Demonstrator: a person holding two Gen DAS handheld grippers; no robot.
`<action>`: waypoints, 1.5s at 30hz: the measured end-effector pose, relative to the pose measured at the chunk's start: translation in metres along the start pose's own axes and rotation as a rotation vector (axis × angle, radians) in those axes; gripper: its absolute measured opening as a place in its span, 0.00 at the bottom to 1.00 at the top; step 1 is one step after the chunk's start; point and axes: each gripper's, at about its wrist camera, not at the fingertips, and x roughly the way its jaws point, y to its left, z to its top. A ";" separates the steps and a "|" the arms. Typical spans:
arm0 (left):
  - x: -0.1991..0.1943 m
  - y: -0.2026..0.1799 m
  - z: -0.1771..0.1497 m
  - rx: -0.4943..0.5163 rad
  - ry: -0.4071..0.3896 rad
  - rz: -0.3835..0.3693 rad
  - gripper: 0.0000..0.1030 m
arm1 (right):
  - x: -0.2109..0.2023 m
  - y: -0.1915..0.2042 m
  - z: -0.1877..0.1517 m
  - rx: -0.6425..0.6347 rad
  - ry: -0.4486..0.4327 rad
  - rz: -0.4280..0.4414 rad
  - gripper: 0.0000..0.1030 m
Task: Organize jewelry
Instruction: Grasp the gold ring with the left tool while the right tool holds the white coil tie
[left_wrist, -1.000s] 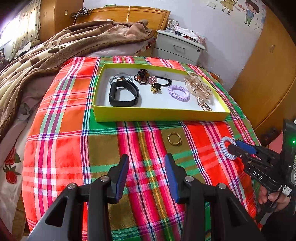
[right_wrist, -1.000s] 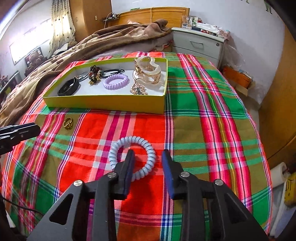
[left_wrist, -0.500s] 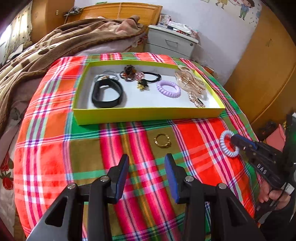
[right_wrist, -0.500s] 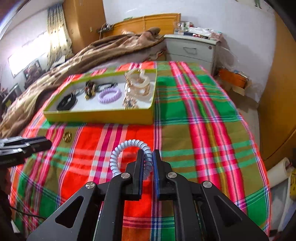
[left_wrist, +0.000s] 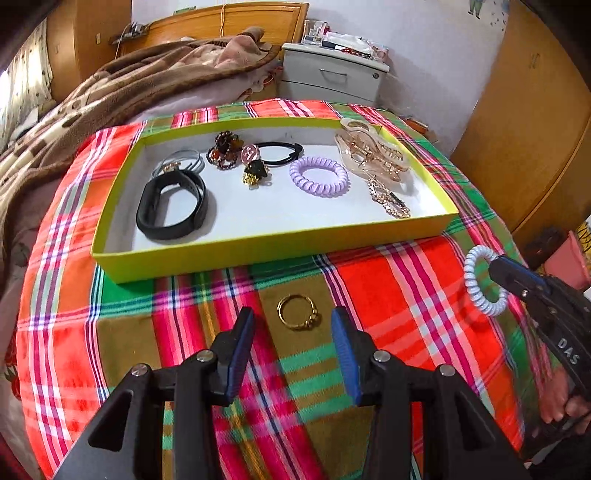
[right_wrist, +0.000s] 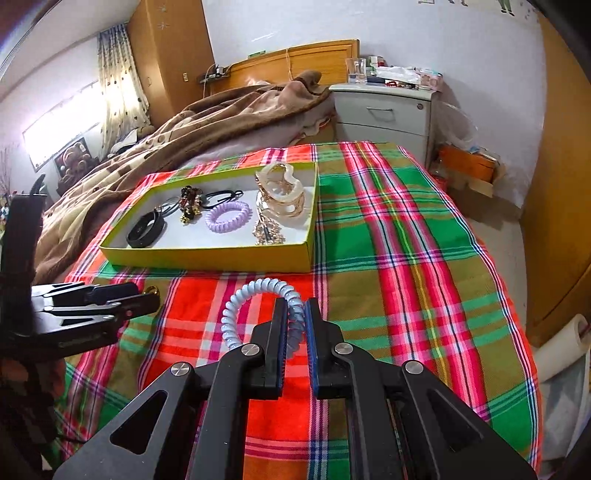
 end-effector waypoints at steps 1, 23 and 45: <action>0.001 -0.001 0.001 0.004 -0.004 0.012 0.43 | 0.000 0.001 0.000 0.001 -0.002 0.004 0.09; -0.001 -0.004 -0.001 0.034 -0.015 0.048 0.23 | 0.001 0.007 0.006 -0.005 -0.008 0.013 0.09; -0.037 0.033 0.026 -0.031 -0.119 0.031 0.23 | 0.021 0.043 0.052 -0.047 -0.041 0.049 0.09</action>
